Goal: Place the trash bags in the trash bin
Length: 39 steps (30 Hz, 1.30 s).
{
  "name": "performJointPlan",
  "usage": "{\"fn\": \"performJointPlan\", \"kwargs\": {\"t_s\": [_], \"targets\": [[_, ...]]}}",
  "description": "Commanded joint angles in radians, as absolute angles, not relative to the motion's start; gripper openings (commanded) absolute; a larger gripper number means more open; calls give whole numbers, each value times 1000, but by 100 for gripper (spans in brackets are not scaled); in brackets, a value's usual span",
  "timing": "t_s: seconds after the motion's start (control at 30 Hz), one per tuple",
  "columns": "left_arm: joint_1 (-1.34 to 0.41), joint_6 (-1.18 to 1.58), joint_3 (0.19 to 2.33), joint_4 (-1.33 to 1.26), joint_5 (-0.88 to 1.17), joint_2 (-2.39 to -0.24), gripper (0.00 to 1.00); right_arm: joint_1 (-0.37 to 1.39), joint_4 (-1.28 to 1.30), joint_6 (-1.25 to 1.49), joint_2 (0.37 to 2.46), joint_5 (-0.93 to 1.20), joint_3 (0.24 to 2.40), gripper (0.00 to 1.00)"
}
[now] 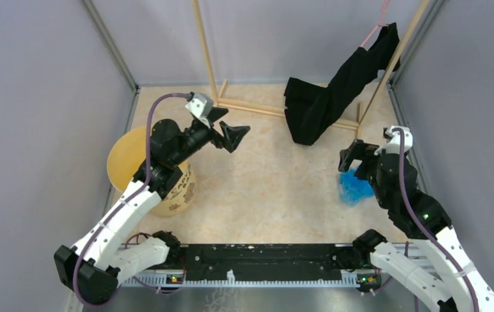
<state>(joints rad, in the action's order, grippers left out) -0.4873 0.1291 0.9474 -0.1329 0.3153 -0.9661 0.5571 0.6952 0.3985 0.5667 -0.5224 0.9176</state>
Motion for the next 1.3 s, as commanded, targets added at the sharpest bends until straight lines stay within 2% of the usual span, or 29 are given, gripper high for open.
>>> {"fn": "performJointPlan", "kwargs": {"t_s": [0.0,0.4,0.47,0.57,0.7,0.93,1.07,1.17,1.23,1.27], "targets": [[-553,113,1004,-118,347,-1009,99,551,731,461,570,-554,895,99],[-571,137,1015,-104,339,-1056,99,519,668,586,614,-657,731,99],[-571,137,1018,-104,352,-1060,99,438,660,597,649,-613,716,99],[-571,143,1030,-97,384,-1073,99,221,642,585,716,-455,716,99],[-572,151,1043,-86,405,-1083,99,28,667,674,772,-445,722,99],[-572,177,1042,-92,425,-1086,99,-45,540,715,871,-353,622,99],[-572,193,1048,-91,443,-1102,99,-45,444,692,870,-426,533,99],[-572,201,1048,-93,453,-1109,99,-59,388,669,846,-406,485,93],[-572,207,1048,-94,458,-1114,99,-60,327,616,818,-307,461,83],[-574,210,1048,-95,460,-1116,99,-60,296,580,804,-242,454,74]]}}
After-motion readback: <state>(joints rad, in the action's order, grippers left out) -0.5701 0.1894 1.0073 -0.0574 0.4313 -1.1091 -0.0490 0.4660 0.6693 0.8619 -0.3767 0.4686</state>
